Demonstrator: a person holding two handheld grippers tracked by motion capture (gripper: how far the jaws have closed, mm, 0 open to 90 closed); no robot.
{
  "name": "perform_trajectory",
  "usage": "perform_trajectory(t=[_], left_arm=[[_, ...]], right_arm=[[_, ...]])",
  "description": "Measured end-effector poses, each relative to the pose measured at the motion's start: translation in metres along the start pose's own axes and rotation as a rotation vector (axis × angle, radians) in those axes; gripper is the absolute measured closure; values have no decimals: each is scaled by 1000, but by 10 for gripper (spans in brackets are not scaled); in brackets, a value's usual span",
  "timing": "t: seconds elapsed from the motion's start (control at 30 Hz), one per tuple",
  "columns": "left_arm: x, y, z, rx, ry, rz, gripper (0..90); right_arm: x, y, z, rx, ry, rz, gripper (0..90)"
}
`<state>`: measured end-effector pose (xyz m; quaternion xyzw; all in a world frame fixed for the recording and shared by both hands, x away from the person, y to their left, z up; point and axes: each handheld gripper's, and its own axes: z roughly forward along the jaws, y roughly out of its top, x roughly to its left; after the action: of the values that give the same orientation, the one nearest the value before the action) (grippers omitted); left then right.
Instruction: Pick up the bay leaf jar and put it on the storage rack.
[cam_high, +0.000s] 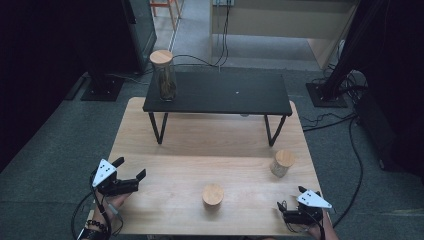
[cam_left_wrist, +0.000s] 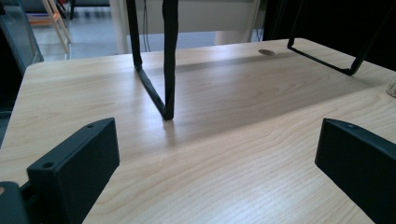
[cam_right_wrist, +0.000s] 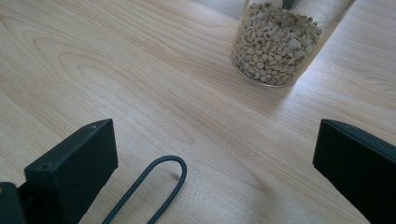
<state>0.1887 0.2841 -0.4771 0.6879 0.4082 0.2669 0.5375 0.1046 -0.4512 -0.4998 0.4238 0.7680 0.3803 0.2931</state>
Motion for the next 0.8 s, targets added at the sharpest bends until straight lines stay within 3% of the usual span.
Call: perform_trajectory(t=[0.53,0.8], left_arm=[[0,-30,-6,34,1,2,0],[1,-43,-7,23,3,-39,0]], right_arm=[[1,1,0,3,0,-8,0],[-2,3,2,8,10,0,0]])
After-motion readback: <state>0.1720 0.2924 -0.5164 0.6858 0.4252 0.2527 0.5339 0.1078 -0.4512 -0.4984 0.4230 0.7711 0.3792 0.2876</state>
